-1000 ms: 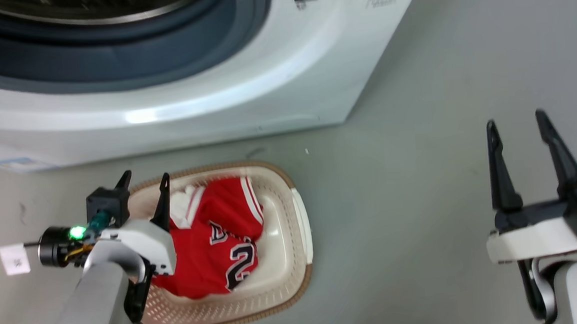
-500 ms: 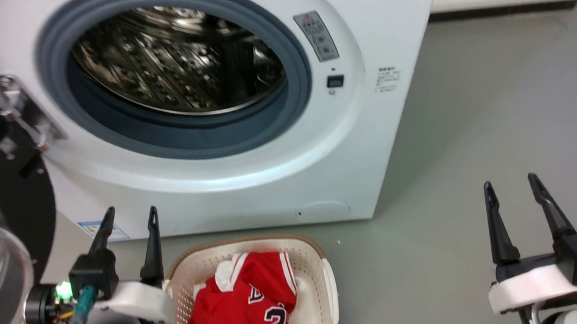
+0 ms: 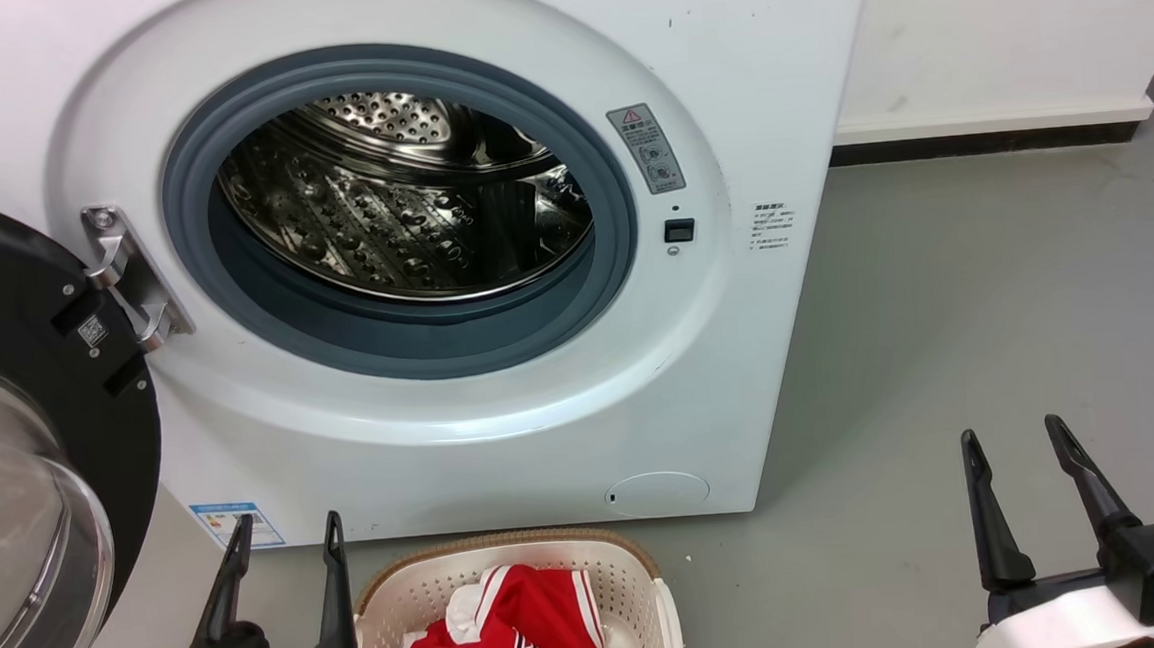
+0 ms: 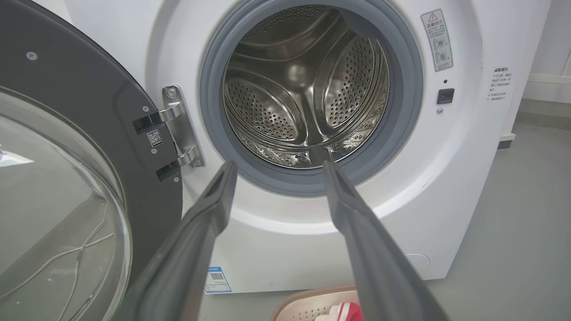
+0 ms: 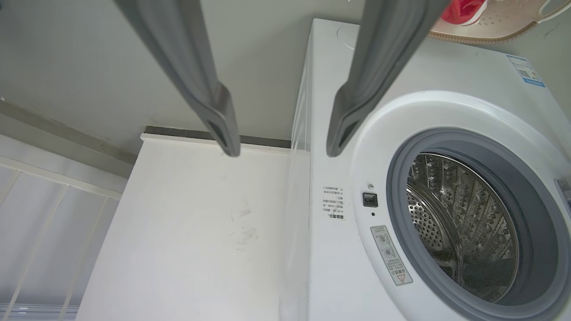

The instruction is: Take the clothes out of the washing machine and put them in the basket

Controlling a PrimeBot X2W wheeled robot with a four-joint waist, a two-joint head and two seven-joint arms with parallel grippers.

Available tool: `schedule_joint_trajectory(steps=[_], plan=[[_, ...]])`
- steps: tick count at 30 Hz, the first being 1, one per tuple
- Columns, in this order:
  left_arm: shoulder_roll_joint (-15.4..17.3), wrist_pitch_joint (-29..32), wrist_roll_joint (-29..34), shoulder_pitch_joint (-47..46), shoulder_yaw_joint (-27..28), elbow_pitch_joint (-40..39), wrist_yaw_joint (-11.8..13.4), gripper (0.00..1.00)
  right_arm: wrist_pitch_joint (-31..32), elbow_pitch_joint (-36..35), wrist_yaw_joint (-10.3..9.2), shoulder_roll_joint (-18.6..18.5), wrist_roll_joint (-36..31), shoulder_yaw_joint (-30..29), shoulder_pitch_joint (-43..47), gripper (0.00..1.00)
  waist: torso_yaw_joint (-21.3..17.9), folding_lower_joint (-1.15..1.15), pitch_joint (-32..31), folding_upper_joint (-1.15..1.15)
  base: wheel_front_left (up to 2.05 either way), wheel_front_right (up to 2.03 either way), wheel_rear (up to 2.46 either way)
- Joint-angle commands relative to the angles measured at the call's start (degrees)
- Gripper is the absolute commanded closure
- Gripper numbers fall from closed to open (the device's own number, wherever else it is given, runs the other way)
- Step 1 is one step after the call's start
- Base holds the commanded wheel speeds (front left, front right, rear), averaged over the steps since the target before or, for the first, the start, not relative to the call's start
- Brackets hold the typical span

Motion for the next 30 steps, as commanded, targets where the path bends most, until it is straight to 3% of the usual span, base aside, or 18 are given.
schedule_joint_trajectory(steps=[1,30], plan=[[-0.6,-0.1,0.6,1.2,0.3,-0.8,0.2,0.00,-0.1,-0.2,-0.08,0.1,0.4,0.0,0.7,0.00,-0.3,0.02,-0.3,0.00,0.00,0.00,0.00],[-3.8,-0.1,2.7,2.5,3.3,-2.6,-1.1,0.00,-0.1,0.3,-0.08,0.1,1.6,1.3,-0.3,0.00,-0.9,0.02,-0.4,0.00,0.00,0.00,0.00]])
